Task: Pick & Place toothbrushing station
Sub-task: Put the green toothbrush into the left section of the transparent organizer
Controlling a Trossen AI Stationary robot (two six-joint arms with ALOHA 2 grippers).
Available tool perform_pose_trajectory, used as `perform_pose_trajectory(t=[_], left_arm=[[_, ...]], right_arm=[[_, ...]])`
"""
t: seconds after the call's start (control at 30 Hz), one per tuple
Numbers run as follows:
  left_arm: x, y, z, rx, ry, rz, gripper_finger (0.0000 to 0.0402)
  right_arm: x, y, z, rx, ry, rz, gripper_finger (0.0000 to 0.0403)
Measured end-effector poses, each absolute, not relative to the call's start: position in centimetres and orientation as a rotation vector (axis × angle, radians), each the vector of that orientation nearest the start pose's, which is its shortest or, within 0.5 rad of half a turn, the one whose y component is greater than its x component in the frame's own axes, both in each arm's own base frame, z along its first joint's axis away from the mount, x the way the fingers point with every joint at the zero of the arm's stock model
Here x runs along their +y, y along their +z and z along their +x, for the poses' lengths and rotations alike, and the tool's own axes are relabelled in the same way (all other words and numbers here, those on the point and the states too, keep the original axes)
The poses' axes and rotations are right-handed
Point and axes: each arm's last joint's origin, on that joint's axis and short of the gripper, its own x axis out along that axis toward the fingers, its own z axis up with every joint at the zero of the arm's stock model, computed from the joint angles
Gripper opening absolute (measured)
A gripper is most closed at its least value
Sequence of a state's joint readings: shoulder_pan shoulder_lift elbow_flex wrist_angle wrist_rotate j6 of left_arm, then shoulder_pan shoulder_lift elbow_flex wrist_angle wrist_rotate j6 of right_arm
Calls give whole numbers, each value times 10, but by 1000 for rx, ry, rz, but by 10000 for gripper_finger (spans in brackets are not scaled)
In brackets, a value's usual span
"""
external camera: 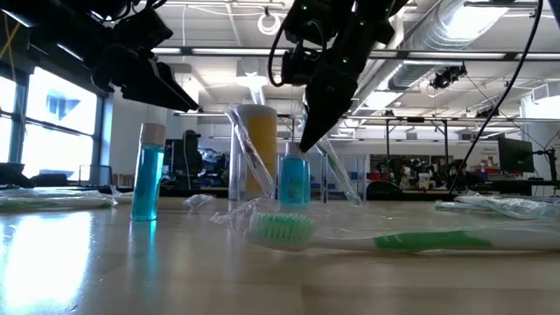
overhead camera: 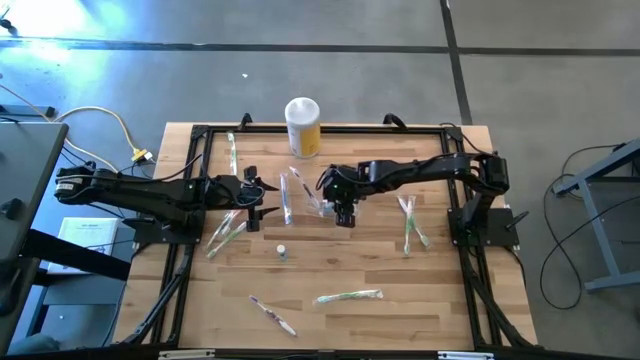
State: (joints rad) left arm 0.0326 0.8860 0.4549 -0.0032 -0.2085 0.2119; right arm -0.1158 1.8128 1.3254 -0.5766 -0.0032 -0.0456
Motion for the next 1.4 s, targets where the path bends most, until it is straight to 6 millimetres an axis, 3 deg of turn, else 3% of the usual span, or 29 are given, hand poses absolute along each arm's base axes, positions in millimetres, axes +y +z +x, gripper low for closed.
perform_pose_trajectory(t=[0.5,0.77,0.93,1.1,1.27,1.4], left_arm=[[12,219,187,464,190,246,244],[12,219,187,463,191,247,244],[12,217,186,486,189,245,244],[11,216,186,498,166,237,244],[11,216,186,499,163,229,244],[10,215,186,504,125,220,244]], right_arm=[[-41,217,369,1075,-76,18,141],[-34,244,358,1017,-85,41,140],[-19,268,335,1043,-100,150,140],[-7,278,300,1234,-179,352,140],[1,273,279,1392,-395,395,140],[10,251,269,1482,-476,446,140]])
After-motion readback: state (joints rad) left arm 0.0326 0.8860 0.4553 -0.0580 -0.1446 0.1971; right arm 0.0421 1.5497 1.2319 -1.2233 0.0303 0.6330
